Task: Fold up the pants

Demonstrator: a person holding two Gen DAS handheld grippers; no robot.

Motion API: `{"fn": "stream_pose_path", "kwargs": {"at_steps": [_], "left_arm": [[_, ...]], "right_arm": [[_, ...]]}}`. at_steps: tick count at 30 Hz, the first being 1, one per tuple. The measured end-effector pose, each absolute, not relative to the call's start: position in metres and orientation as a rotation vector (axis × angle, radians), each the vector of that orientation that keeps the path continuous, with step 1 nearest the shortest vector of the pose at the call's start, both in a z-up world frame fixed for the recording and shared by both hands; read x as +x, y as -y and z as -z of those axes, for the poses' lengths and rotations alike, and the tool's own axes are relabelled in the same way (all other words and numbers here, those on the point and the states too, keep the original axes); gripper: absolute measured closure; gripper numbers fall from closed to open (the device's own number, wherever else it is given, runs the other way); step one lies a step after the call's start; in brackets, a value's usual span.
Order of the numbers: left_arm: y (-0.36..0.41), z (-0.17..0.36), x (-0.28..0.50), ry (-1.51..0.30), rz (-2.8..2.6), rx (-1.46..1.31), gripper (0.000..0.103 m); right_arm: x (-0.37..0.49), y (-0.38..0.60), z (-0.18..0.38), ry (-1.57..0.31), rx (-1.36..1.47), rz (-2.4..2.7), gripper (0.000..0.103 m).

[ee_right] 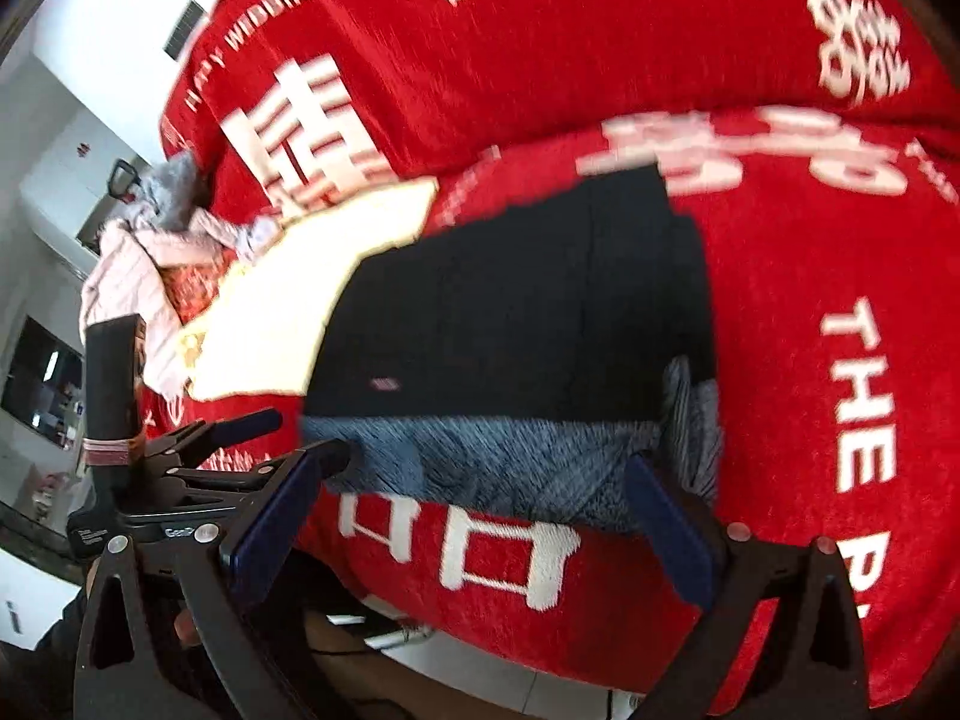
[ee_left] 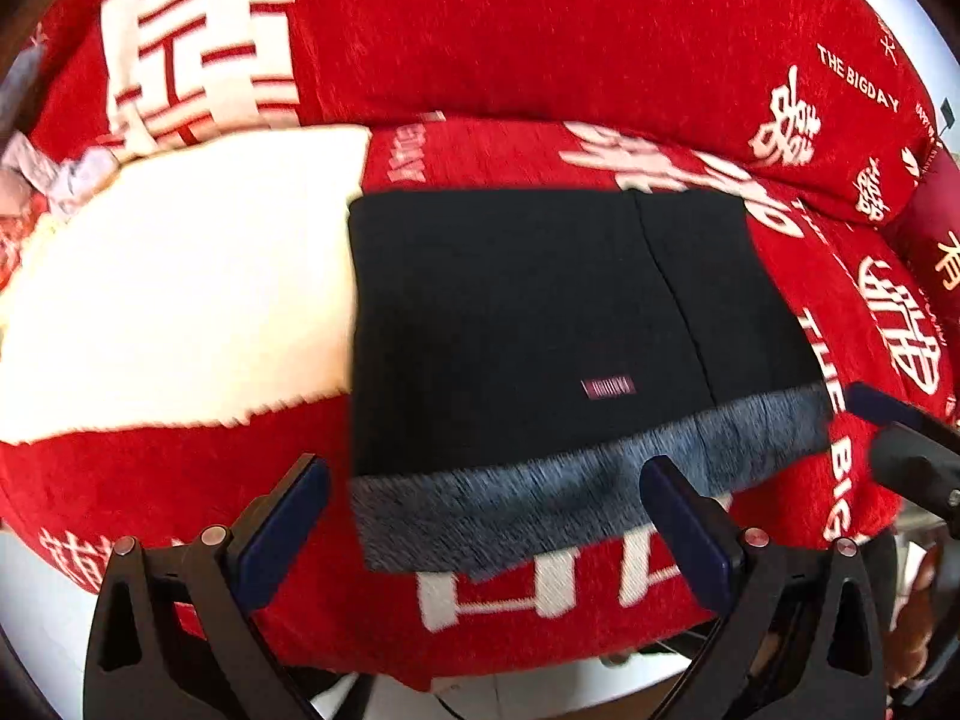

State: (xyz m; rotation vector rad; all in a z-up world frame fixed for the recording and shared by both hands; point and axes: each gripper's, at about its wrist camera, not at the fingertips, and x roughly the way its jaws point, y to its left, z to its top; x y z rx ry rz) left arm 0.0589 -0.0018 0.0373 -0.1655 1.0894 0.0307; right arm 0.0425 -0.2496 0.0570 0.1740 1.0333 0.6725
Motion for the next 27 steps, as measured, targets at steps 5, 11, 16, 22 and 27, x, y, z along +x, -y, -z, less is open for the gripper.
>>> {"fn": "stream_pose_path", "kwargs": {"at_steps": [5, 11, 16, 22, 27], "left_arm": [[-0.013, -0.008, 0.082, -1.195, -0.079, -0.196, 0.0], [-0.019, -0.021, 0.072, -1.162, -0.102, -0.205, 0.0], [-0.012, -0.041, 0.056, -1.125, -0.125, -0.179, 0.0], [0.0, -0.032, 0.043, -1.13, -0.151, -0.163, 0.0], [0.011, -0.02, 0.032, -1.13, -0.166, -0.123, 0.0]], "right_arm": [[0.057, 0.238, -0.042, -1.109, 0.164, -0.694, 0.001], [0.048, 0.231, -0.046, -1.102, 0.12, -0.614, 0.001], [0.024, 0.224, -0.084, -0.951, -0.14, -0.403, 0.001], [0.012, 0.223, -0.08, -1.009, -0.227, -0.249, 0.001], [0.006, 0.222, -0.057, -1.062, -0.217, -0.226, 0.001]]}}
